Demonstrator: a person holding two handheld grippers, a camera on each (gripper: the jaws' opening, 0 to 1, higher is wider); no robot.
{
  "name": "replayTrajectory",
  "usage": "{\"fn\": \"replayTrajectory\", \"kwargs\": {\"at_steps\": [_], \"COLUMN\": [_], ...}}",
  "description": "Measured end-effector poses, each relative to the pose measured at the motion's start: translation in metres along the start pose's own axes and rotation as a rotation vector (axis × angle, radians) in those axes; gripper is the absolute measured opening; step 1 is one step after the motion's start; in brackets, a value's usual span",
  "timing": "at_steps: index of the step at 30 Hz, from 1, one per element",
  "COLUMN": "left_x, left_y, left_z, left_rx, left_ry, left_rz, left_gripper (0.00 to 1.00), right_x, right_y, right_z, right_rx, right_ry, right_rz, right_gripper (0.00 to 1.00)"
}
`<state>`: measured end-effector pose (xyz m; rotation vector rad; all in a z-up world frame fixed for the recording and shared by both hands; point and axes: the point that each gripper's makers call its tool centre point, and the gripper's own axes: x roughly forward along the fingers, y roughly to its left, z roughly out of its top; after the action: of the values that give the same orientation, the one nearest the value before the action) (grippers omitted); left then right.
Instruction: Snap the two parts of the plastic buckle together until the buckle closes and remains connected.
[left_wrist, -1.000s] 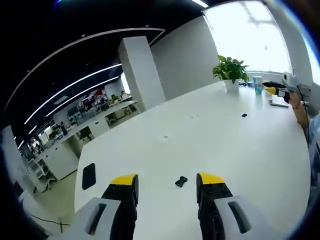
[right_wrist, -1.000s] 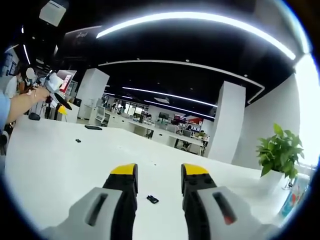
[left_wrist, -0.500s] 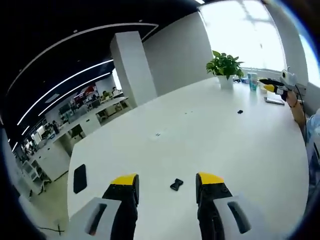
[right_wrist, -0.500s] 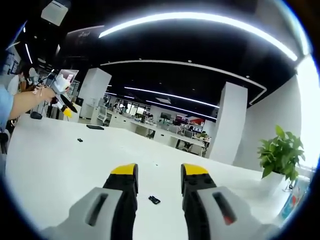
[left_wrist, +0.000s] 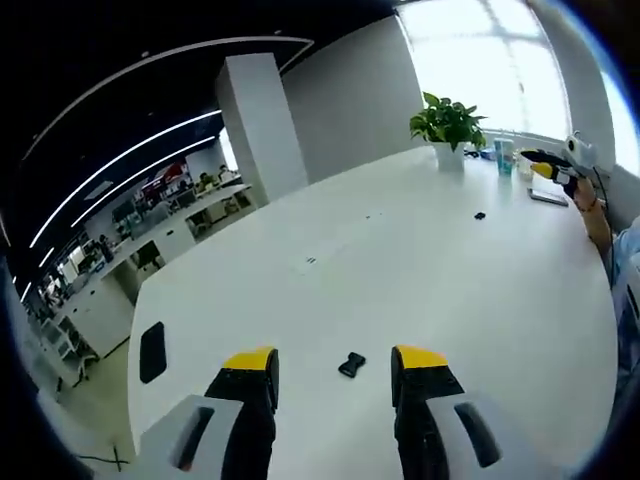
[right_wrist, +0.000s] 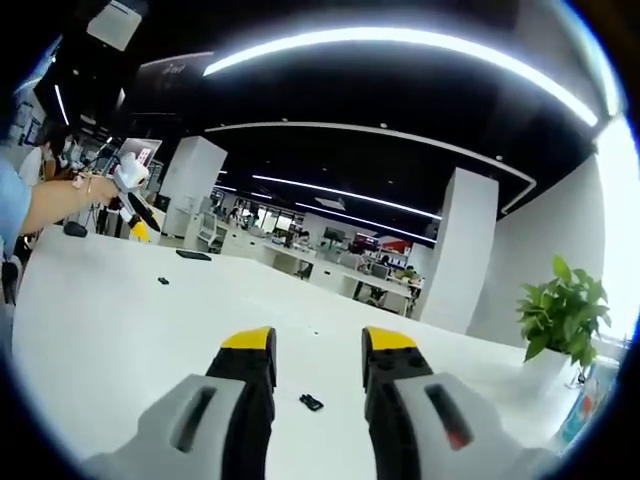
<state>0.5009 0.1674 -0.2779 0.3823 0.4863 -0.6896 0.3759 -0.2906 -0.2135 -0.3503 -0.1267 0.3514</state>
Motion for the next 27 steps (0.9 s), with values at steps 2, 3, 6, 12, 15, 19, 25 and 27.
{"fn": "replayTrajectory", "kwargs": {"at_steps": [2, 3, 6, 12, 15, 19, 25, 27], "left_x": [0.000, 0.000, 0.001, 0.006, 0.010, 0.012, 0.017, 0.019], "left_y": [0.002, 0.004, 0.006, 0.006, 0.008, 0.008, 0.003, -0.002], "left_z": [-0.003, -0.005, -0.008, -0.006, -0.006, -0.005, -0.009, -0.012], "left_rx": [0.001, 0.001, -0.004, -0.001, 0.006, 0.014, 0.052, 0.065], "left_ry": [0.014, 0.020, 0.026, 0.015, 0.029, 0.042, 0.105, 0.133], "left_rz": [0.008, 0.010, 0.009, -0.013, -0.015, -0.032, -0.072, -0.094], "left_gripper": [0.46, 0.46, 0.46, 0.46, 0.46, 0.45, 0.45, 0.45], "right_x": [0.000, 0.000, 0.001, 0.001, 0.001, 0.001, 0.002, 0.002], "right_y": [0.002, 0.003, 0.005, 0.004, 0.005, 0.004, 0.005, 0.005], "right_z": [0.001, 0.002, 0.001, -0.003, -0.002, -0.005, -0.007, -0.007], "right_rx": [-0.005, -0.007, -0.011, -0.011, -0.013, -0.010, -0.009, -0.009], "right_ry": [-0.003, -0.004, 0.000, 0.014, 0.011, 0.018, 0.027, 0.028], "right_rz": [0.004, 0.006, 0.010, 0.006, 0.006, 0.001, 0.004, 0.004], "right_gripper": [0.34, 0.34, 0.34, 0.34, 0.34, 0.34, 0.34, 0.34]}}
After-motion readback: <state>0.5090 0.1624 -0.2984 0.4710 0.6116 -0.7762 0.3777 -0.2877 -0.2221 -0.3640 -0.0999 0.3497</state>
